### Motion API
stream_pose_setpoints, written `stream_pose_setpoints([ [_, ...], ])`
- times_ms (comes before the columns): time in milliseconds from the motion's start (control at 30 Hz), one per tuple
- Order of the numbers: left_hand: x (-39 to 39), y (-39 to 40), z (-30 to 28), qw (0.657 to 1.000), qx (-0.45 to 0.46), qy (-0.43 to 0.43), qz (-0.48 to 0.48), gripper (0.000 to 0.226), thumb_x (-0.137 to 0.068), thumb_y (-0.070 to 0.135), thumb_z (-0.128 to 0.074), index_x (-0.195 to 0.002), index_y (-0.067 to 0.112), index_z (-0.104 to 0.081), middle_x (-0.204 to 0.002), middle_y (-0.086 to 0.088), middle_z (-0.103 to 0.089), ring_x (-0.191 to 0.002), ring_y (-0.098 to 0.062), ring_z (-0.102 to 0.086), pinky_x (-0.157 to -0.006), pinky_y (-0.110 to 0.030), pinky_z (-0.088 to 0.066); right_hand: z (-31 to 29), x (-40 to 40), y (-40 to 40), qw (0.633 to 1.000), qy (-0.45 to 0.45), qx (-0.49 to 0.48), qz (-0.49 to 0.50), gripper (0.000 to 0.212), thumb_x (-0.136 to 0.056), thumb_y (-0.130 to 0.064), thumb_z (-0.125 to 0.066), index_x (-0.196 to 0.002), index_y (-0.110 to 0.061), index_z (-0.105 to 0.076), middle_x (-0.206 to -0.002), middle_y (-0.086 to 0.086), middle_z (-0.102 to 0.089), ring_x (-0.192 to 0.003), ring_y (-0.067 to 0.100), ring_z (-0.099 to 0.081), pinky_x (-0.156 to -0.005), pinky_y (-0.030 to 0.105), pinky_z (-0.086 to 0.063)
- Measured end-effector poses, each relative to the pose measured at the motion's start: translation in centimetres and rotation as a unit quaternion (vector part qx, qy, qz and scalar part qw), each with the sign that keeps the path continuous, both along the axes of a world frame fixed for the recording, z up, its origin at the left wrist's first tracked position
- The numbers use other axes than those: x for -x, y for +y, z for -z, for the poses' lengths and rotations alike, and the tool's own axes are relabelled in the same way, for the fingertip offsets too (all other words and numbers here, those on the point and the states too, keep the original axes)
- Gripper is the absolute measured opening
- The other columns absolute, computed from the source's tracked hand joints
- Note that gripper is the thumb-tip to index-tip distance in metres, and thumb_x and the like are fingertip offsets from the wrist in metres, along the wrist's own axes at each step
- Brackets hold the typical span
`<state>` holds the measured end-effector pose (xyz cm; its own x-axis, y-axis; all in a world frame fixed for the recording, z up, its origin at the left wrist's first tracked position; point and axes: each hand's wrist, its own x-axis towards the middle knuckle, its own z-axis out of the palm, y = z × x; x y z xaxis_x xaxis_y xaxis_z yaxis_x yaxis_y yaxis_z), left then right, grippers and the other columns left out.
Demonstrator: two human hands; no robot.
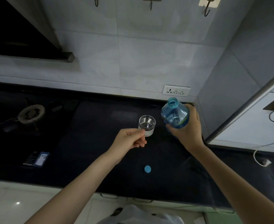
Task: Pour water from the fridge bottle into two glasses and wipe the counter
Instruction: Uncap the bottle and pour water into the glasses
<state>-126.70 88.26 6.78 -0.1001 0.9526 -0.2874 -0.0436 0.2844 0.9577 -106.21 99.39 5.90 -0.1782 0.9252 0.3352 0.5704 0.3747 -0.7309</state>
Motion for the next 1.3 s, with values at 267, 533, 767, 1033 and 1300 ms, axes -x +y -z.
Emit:
stream_pose_setpoints([
  [267, -2.2, -0.8, 5.5, 0.996, 0.06, -0.041, -0.044, 0.026, -0.094, 0.025, -0.058, -0.077, 0.009, -0.069, -0.084, -0.009, -0.073, -0.08, -0.014, -0.069, -0.073, -0.023, -0.052, 7.4, -0.5, -2.8, 0.987, 0.097, 0.122, 0.033, 0.085, -0.061, -0.015, -0.091, -0.124, -0.031, -0.037, -0.121, -0.004, -0.052, -0.111, 0.011, -0.055, -0.091, 0.03, -0.051],
  [533, -3.3, -0.8, 11.6, 0.989, 0.106, -0.028, -0.098, 0.037, -0.096, 0.021, -0.055, -0.061, 0.017, -0.066, -0.078, -0.004, -0.072, -0.094, -0.021, -0.069, -0.076, -0.023, -0.048, 12.2, -0.5, -3.9, 0.977, 0.139, 0.156, 0.033, 0.083, -0.061, -0.015, -0.09, -0.118, -0.04, -0.036, -0.12, -0.004, -0.051, -0.113, 0.011, -0.055, -0.089, 0.027, -0.051],
  [767, -3.2, 0.2, 14.7, 0.976, 0.15, -0.045, -0.148, 0.029, -0.096, 0.018, -0.054, -0.071, 0.008, -0.066, -0.093, -0.015, -0.072, -0.094, -0.015, -0.069, -0.076, -0.02, -0.05, 14.2, -0.2, -4.0, 0.974, 0.143, 0.17, 0.04, 0.084, -0.061, -0.012, -0.09, -0.121, -0.034, -0.036, -0.121, -0.005, -0.049, -0.113, 0.005, -0.052, -0.088, 0.018, -0.047],
  [1033, -3.3, 1.4, 16.6, 0.961, 0.191, -0.086, -0.18, 0.028, -0.096, 0.013, -0.053, -0.074, 0.005, -0.066, -0.093, -0.013, -0.072, -0.095, -0.017, -0.067, -0.082, -0.023, -0.05, 15.1, -0.2, -3.8, 0.973, 0.139, 0.178, 0.035, 0.087, -0.062, -0.013, -0.09, -0.125, -0.032, -0.033, -0.125, -0.001, -0.047, -0.117, 0.007, -0.051, -0.087, 0.007, -0.045],
  [1300, -3.3, 2.2, 17.3, 0.953, 0.203, -0.1, -0.201, 0.029, -0.097, 0.009, -0.05, -0.071, 0.004, -0.064, -0.091, -0.016, -0.069, -0.095, -0.02, -0.065, -0.08, -0.023, -0.048, 15.2, -0.3, -3.7, 0.974, 0.137, 0.18, 0.031, 0.088, -0.063, -0.014, -0.09, -0.124, -0.038, -0.031, -0.127, -0.004, -0.046, -0.12, 0.006, -0.051, -0.091, 0.018, -0.048],
])
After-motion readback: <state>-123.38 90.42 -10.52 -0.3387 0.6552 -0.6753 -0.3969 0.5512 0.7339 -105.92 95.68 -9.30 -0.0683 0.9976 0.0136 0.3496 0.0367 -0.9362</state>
